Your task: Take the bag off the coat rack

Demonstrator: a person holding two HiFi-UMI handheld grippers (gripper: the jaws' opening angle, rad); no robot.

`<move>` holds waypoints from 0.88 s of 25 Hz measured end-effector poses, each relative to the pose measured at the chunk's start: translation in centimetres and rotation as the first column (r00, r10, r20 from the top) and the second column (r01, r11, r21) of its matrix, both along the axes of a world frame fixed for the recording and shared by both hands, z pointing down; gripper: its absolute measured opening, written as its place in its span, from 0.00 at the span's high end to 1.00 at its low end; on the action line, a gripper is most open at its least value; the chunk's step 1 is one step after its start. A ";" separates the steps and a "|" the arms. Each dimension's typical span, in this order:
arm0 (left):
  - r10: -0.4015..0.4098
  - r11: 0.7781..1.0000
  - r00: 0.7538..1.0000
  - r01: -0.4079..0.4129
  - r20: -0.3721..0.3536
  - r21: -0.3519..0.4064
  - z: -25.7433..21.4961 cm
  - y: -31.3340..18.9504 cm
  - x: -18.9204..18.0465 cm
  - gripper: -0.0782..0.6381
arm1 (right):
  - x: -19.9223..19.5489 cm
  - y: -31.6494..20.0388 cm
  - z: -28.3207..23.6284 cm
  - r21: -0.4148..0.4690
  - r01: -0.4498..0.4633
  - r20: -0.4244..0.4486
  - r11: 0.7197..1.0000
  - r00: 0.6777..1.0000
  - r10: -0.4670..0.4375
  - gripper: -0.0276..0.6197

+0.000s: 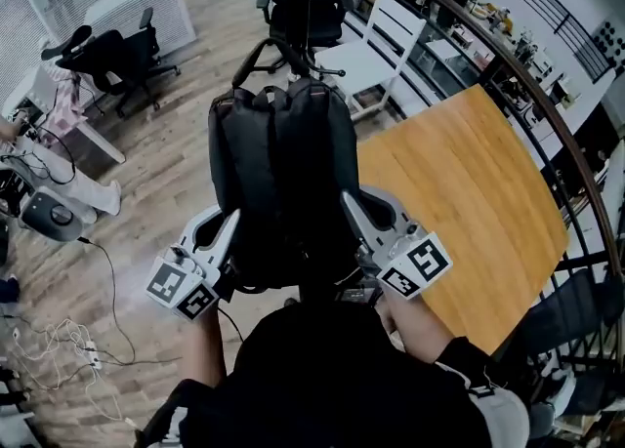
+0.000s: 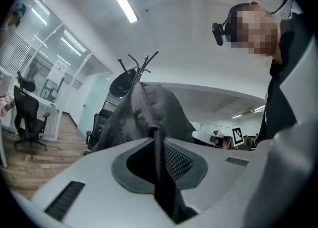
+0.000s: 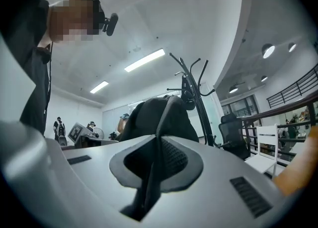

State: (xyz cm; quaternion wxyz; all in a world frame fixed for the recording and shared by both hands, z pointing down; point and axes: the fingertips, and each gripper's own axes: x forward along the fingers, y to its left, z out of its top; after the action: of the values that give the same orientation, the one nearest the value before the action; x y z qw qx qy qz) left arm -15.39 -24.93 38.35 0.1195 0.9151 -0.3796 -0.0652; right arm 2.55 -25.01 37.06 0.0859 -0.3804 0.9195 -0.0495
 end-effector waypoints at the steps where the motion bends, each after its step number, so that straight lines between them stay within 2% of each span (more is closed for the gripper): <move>1: -0.001 1.000 1.000 0.001 0.002 -0.014 0.5 0.9 -0.1 0.82 | -0.1 0.7 0.6 -0.012 0.007 0.002 1.000 1.000 -0.007 0.89; 6: -0.008 0.998 1.000 0.010 0.024 -0.068 3.8 5.2 -0.6 0.82 | -0.8 4.8 4.0 -0.064 0.035 0.038 0.997 0.999 -0.032 0.89; 9: -0.015 0.996 0.999 0.018 0.035 -0.083 5.4 7.1 -0.9 0.82 | -1.3 6.6 6.0 -0.090 0.041 0.030 0.995 0.999 -0.039 0.89; 15: -0.036 0.995 0.999 0.036 0.011 -0.094 7.6 9.0 -1.1 0.82 | -1.5 8.7 7.9 -0.095 0.099 0.063 0.991 0.994 -0.094 0.89; 22: -0.065 0.993 0.998 0.066 0.010 -0.100 9.7 12.9 1.5 0.82 | 0.9 11.7 10.1 -0.104 0.116 0.050 0.988 0.993 -0.111 0.89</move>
State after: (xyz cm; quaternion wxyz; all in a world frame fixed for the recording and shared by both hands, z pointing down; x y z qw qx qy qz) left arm -13.94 -12.04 48.02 0.1619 0.8952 -0.4126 -0.0467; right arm 3.41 -13.36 47.15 0.0829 -0.3303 0.9336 -0.1117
